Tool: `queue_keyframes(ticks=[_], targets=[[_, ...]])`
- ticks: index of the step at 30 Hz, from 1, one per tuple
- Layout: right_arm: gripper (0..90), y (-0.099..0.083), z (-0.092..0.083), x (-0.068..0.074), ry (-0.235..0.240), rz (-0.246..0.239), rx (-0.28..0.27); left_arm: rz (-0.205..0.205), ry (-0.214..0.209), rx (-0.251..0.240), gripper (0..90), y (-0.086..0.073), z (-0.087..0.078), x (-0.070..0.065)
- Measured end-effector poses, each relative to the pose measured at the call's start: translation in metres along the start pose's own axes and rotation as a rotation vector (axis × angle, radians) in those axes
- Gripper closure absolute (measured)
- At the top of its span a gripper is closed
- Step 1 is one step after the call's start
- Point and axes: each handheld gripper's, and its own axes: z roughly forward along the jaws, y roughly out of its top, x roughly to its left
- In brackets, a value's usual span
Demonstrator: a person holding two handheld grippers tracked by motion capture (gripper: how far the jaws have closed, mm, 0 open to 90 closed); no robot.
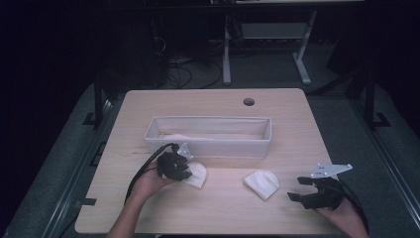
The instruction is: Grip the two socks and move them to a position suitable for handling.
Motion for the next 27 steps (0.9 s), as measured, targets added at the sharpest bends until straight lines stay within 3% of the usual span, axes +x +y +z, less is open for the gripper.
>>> queue_keyframes(ticks=[7, 11, 13, 15, 18, 20, 24, 27], targets=[[27.0, 0.000, -0.001, 0.000, -0.004, -0.003, -0.008, 0.009, 0.031, 0.009, 89.8, 0.007, 0.001, -0.008], [27.0, -0.001, -0.002, 0.000, -0.003, 0.001, -0.010, 0.014, 0.028, 0.025, 89.9, 0.012, 0.003, -0.015], [27.0, -0.002, -0.002, 0.000, -0.002, 0.002, -0.009, 0.028, 0.014, 0.011, 88.6, 0.013, 0.000, -0.018], [27.0, -0.002, -0.002, 0.000, -0.003, 0.003, -0.005, 0.018, 0.019, 0.021, 74.6, 0.012, -0.002, -0.017], [27.0, -0.002, -0.003, 0.001, -0.004, -0.002, -0.008, -0.011, 0.028, 0.017, 72.3, 0.004, -0.007, -0.014], [27.0, -0.002, -0.001, 0.001, 0.003, -0.004, -0.006, -0.018, 0.024, 0.044, 71.7, -0.001, -0.007, -0.013], [27.0, 0.000, 0.001, 0.003, 0.005, -0.016, 0.003, -0.025, -0.007, 0.037, 74.1, -0.006, -0.006, -0.014], [27.0, 0.000, 0.000, 0.003, 0.000, -0.013, 0.000, -0.036, -0.064, 0.021, 74.3, -0.004, -0.004, -0.018]])
